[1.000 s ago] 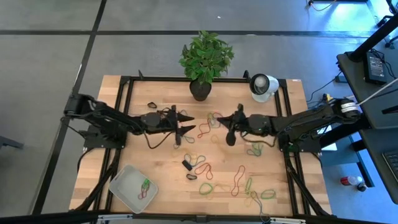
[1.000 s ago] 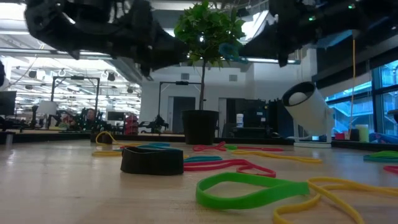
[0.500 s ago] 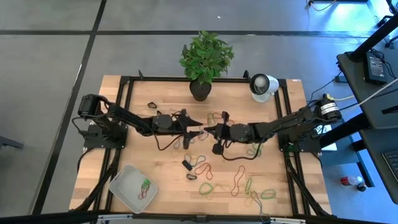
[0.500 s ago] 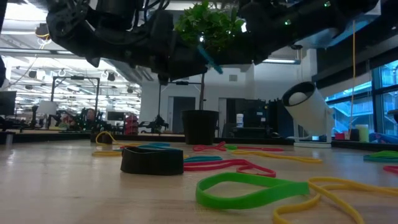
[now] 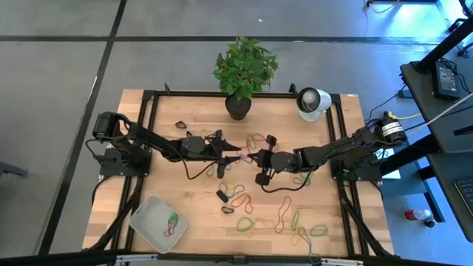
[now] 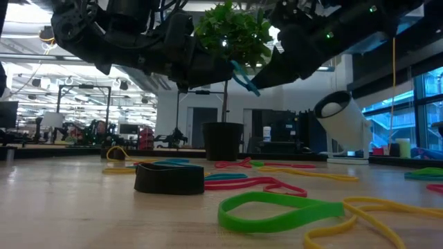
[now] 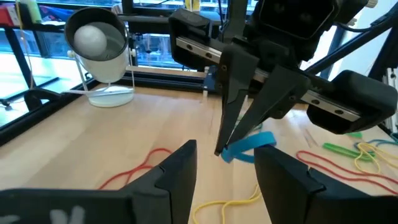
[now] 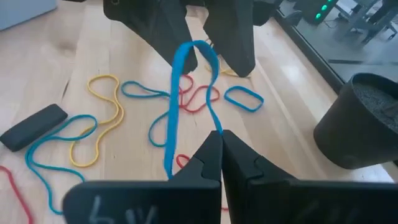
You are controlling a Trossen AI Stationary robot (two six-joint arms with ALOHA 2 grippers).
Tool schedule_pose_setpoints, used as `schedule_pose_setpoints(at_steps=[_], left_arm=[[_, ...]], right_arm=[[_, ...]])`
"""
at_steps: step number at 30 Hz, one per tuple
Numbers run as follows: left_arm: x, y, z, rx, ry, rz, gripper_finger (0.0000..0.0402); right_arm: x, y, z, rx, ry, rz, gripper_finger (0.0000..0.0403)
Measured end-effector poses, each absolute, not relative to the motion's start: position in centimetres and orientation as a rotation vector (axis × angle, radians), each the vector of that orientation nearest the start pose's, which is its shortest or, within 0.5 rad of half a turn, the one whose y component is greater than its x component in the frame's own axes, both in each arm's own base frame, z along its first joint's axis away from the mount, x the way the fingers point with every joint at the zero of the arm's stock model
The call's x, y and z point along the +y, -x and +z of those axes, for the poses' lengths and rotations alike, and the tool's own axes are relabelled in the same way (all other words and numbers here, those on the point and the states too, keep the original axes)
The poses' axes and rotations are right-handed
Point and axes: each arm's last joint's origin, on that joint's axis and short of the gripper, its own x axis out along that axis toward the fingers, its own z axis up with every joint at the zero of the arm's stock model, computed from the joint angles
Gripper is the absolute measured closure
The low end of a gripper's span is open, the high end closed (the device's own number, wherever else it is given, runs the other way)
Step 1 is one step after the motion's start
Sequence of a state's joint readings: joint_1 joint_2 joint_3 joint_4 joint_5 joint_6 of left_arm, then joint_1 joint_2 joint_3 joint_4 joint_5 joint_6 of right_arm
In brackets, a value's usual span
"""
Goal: Pick and place rubber bands into bin
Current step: Put the blue rubber band into the gray bin
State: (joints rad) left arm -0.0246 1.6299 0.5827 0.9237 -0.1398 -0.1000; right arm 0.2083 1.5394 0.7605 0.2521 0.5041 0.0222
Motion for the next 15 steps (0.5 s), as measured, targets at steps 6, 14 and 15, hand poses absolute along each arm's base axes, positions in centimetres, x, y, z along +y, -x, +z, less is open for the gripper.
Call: schedule_pose_setpoints(at_steps=[6, 14, 15], left_arm=[[-0.35, -30.57, 17.3, 0.118, 0.09, 0.121, 0.0249], [-0.35, -30.57, 17.3, 0.117, 0.091, 0.121, 0.025], [-0.35, -30.58, 17.31, 0.116, 0.091, 0.121, 0.025]], right_arm=[[5.1, -30.48, 19.12, 0.492, 0.167, -0.291, 0.0403], [5.27, -30.79, 19.64, 0.433, 0.14, -0.25, 0.0403], [5.32, -30.88, 19.77, 0.417, 0.137, -0.237, 0.0403]])
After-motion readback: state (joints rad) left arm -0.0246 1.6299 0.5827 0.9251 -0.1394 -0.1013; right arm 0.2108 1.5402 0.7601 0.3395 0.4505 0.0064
